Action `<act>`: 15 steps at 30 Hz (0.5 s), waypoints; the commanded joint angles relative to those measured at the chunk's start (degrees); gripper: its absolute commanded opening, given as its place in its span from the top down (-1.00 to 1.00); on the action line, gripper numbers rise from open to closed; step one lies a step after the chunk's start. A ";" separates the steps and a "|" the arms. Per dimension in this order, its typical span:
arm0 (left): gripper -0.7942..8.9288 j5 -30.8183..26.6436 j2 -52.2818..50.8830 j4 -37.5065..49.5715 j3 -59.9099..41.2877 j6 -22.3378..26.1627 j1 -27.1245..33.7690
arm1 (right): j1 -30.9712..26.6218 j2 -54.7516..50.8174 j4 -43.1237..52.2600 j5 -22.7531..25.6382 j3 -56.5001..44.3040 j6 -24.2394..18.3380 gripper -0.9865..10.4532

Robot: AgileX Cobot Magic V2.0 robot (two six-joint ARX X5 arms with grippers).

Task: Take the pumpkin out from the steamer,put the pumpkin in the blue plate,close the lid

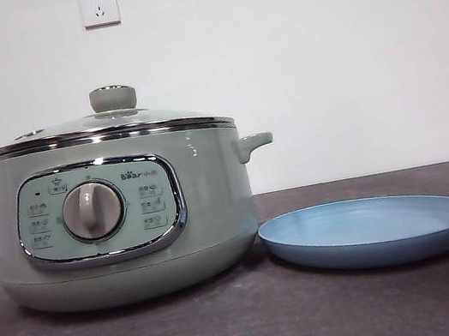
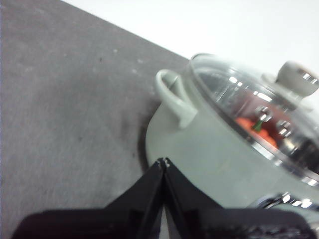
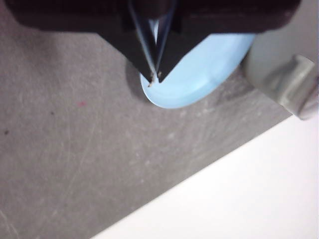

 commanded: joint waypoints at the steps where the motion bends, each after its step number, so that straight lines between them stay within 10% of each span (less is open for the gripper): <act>1: 0.85 -0.11 1.75 -0.46 3.32 -0.11 0.24 | 0.11 1.46 0.26 0.00 3.32 0.44 0.86; 15: 0.85 1.09 22.73 -2.82 24.30 9.18 0.22 | 0.11 18.67 -0.52 -0.13 21.55 -7.45 0.86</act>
